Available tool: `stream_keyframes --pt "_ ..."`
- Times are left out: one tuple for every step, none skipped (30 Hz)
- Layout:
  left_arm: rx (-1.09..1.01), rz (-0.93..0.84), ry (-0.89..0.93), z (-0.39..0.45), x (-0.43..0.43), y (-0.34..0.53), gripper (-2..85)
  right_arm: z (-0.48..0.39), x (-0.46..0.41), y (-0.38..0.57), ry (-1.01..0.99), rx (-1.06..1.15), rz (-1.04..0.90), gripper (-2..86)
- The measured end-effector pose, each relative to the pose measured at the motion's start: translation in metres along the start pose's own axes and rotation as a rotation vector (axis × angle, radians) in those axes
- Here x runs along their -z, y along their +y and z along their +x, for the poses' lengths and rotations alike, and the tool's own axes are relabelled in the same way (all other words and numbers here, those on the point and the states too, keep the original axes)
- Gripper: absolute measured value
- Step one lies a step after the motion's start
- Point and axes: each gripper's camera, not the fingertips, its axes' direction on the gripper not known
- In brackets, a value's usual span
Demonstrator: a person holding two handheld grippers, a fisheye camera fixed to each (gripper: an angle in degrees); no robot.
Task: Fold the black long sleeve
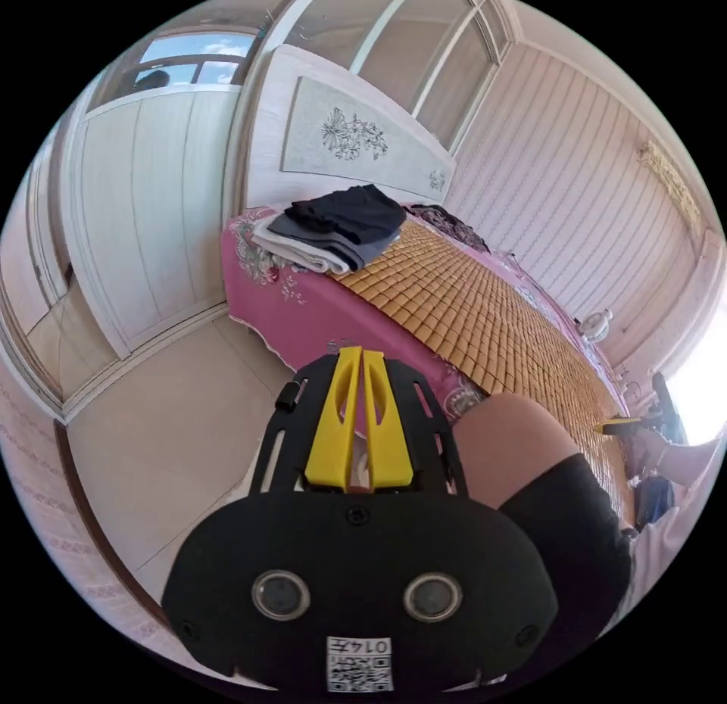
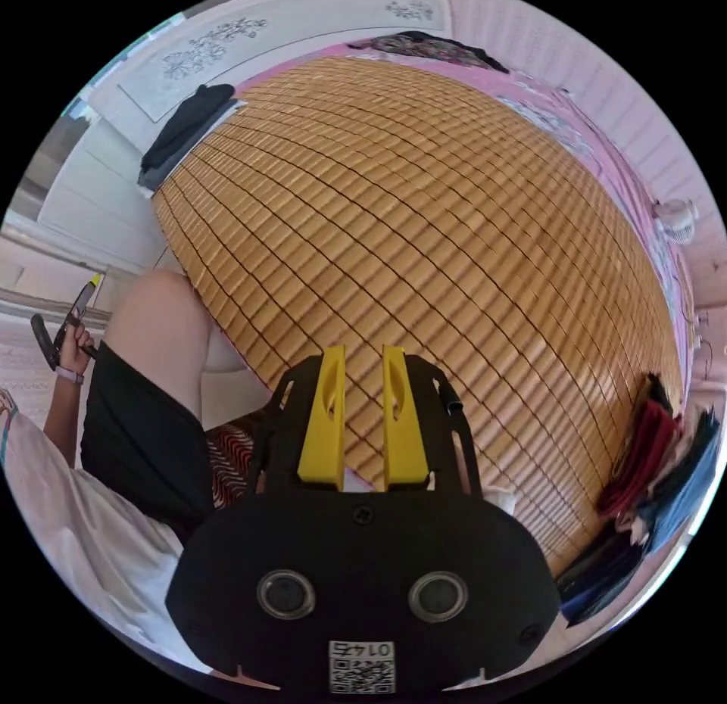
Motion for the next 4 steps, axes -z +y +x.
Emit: stream_keyframes --pt "-0.059 0.015 0.055 0.022 0.004 -0.007 -0.8 0.014 0.021 0.038 0.038 -0.074 0.037 6.5" --pt "-0.124 0.049 0.103 0.046 0.012 -0.016 -0.9 0.023 0.042 0.075 0.085 -0.141 0.092 5.5" --pt "-0.155 0.066 0.124 0.058 0.016 -0.020 -0.9 0.026 0.052 0.094 0.110 -0.170 0.123 4.9" --pt "-0.214 0.099 0.169 0.082 0.024 -0.028 -0.9 0.031 0.069 0.131 0.164 -0.221 0.183 4.7"
